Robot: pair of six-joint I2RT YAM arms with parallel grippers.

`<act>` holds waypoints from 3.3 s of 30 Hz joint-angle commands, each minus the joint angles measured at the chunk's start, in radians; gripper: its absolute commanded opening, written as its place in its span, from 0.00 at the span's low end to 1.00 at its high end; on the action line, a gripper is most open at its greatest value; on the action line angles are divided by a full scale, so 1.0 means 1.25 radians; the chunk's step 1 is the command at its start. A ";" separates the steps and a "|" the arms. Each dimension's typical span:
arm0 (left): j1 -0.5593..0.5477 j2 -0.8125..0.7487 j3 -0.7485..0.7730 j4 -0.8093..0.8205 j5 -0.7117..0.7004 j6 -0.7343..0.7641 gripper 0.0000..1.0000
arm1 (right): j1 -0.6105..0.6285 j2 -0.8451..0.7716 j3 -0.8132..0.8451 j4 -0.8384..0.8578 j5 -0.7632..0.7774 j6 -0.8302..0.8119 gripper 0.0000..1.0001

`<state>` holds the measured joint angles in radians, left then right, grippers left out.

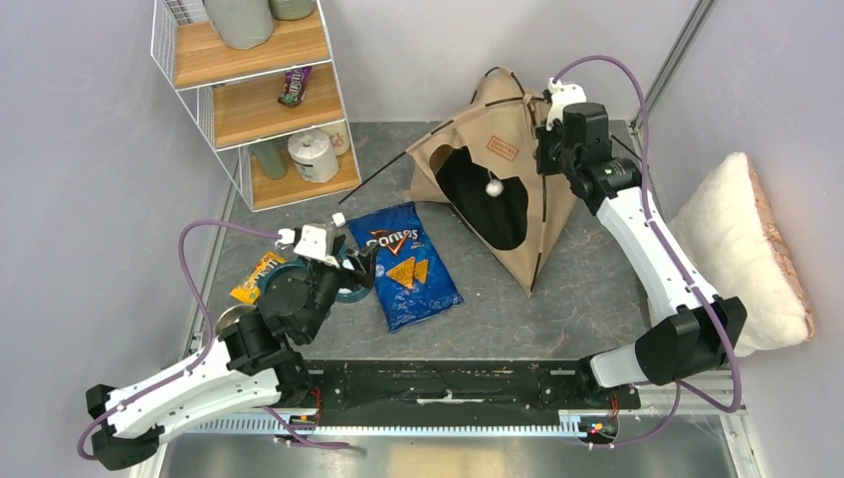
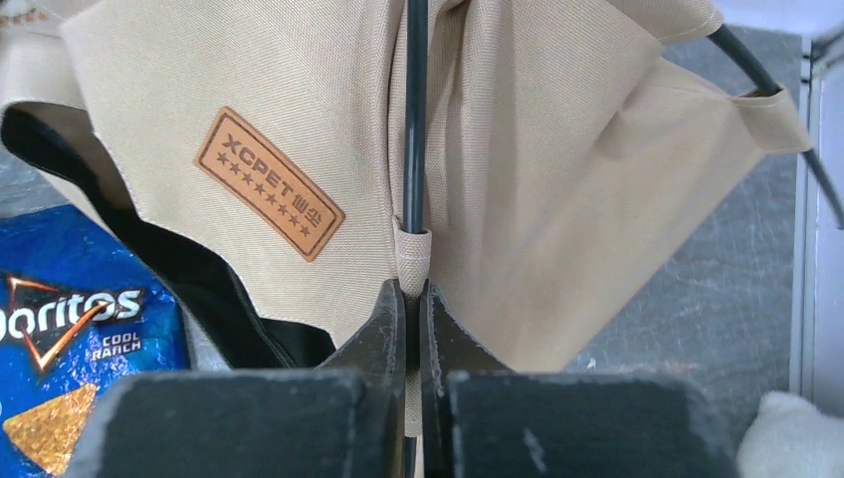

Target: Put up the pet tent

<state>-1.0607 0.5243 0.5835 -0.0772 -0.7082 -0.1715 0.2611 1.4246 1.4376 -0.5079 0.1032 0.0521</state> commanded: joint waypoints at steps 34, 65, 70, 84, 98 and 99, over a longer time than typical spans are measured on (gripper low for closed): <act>-0.002 -0.020 0.062 -0.030 -0.046 -0.003 0.77 | -0.241 -0.107 -0.015 0.322 -0.638 0.124 0.00; -0.002 0.036 0.064 -0.043 -0.070 -0.005 0.77 | -0.242 -0.023 -0.075 0.282 -0.721 0.107 0.56; 0.000 0.076 0.065 -0.040 -0.081 -0.012 0.77 | -0.241 -0.102 -0.075 0.197 -0.545 0.147 0.72; 0.000 0.165 0.114 -0.070 -0.086 -0.016 0.77 | -0.082 -0.298 -0.257 -0.018 -0.313 0.408 0.45; -0.001 0.133 0.128 -0.086 -0.063 -0.023 0.77 | -0.056 -0.208 -0.461 0.117 0.053 0.532 0.55; 0.000 0.130 0.128 -0.089 -0.063 -0.024 0.77 | -0.062 -0.195 -0.457 0.128 0.089 0.545 0.56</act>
<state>-1.0607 0.6991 0.7029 -0.1883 -0.7826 -0.1715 0.1989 1.1297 0.8642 -0.4778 -0.0299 0.6434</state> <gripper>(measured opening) 0.767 0.544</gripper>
